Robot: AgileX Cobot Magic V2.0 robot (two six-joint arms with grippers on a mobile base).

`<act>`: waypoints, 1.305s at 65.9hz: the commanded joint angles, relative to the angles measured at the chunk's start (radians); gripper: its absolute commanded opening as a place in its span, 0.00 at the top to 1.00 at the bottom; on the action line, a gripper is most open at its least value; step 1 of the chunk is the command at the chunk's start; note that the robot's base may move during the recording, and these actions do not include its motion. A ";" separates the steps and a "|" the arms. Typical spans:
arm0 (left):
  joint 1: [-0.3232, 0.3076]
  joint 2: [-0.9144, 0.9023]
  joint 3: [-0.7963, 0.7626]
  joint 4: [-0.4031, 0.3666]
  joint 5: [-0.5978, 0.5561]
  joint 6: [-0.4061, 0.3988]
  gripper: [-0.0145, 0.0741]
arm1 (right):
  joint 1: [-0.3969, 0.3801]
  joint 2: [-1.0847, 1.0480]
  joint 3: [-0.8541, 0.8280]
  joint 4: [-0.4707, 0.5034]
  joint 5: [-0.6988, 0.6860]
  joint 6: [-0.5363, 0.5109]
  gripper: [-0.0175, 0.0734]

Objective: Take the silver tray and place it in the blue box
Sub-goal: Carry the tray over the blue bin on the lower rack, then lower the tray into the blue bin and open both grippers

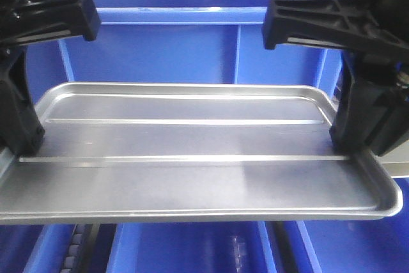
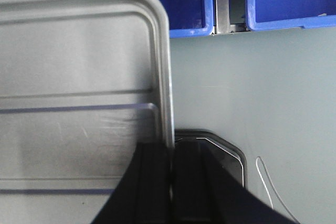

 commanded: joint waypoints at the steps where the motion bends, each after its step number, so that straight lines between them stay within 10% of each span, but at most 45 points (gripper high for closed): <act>1: -0.008 -0.027 -0.027 0.005 -0.028 -0.006 0.85 | -0.005 -0.023 -0.023 -0.033 -0.033 0.002 0.73; 46: -0.002 -0.027 -0.034 0.035 -0.054 0.005 0.85 | -0.005 -0.023 -0.048 -0.041 -0.048 -0.085 0.73; 86: 0.217 0.023 -0.470 -0.159 -0.017 0.524 0.85 | -0.148 0.075 -0.551 0.125 0.025 -0.486 0.73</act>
